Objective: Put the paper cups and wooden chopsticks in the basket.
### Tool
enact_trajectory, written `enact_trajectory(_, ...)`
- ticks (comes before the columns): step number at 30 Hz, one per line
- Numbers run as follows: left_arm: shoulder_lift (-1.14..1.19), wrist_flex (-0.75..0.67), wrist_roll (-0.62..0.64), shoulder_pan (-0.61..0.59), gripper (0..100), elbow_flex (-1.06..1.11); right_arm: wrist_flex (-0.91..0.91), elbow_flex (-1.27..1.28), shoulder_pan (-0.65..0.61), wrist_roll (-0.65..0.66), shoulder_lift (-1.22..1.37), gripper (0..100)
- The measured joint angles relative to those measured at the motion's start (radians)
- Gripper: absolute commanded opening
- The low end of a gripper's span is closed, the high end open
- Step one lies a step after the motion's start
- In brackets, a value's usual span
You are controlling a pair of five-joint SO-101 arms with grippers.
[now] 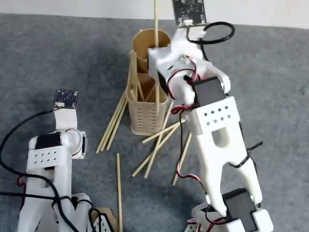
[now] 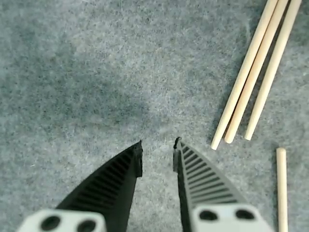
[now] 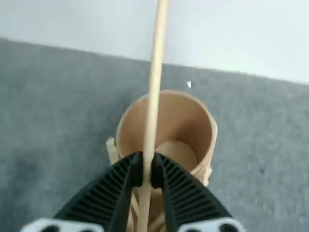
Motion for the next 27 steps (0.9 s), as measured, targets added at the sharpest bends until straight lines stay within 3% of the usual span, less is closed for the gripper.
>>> enact_trajectory(10,0.000,0.000,0.000,0.000,14,0.000,-0.112,0.000,0.000,0.057,-0.057,3.3)
enact_trajectory(27,0.000,0.000,0.000,0.000,14,0.000,-0.361,0.115,0.000,0.002,-0.069,0.5)
